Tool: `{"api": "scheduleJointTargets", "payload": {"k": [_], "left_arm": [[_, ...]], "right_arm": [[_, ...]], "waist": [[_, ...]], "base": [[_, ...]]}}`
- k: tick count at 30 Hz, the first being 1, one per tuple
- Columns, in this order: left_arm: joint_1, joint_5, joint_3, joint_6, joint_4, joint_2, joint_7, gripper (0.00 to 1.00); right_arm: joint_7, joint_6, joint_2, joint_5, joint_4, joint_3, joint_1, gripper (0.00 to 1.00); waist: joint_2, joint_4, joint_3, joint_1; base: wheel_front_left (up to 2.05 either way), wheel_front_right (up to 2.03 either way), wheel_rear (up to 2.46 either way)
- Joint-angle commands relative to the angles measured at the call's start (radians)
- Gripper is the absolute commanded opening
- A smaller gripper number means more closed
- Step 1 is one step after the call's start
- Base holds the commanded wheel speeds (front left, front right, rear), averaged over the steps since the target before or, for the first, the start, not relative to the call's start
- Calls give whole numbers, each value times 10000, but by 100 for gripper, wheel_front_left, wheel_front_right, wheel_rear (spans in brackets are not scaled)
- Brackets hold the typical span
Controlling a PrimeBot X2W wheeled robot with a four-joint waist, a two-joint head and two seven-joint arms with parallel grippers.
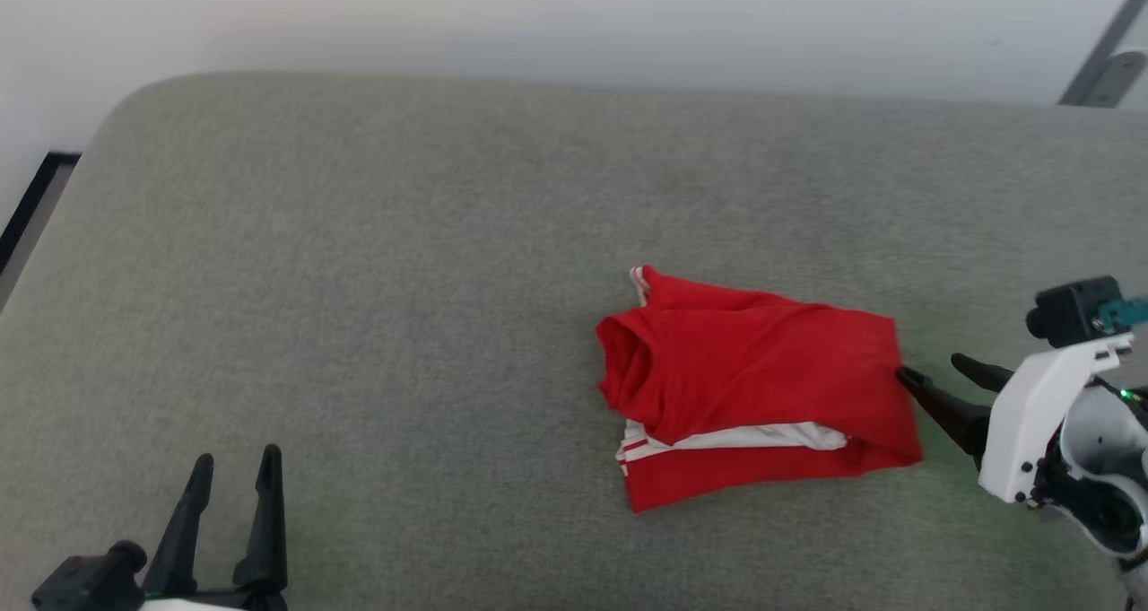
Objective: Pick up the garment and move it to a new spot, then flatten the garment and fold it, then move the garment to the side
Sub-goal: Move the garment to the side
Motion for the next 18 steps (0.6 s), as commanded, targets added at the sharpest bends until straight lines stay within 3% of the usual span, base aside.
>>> {"api": "scheduleJointTargets", "payload": {"k": [1,9,18], "left_arm": [[-189,-69,-50,-33,15,-10,-38,100],[-753,-187,-389,-33,202,-143,-40,100],[-1041,-276,-672,-33,335,-187,-40,100]], "right_arm": [[336,-4,-82,114,84,78,-172,100],[3149,-4,-273,418,867,640,-1216,100],[5275,-6,691,508,2390,915,-1421,100]], "waist": [[0,295,297,0],[0,896,940,0],[0,1203,1243,0]], "base": [[0,0,0],[0,0,0],[0,0,0]]}}
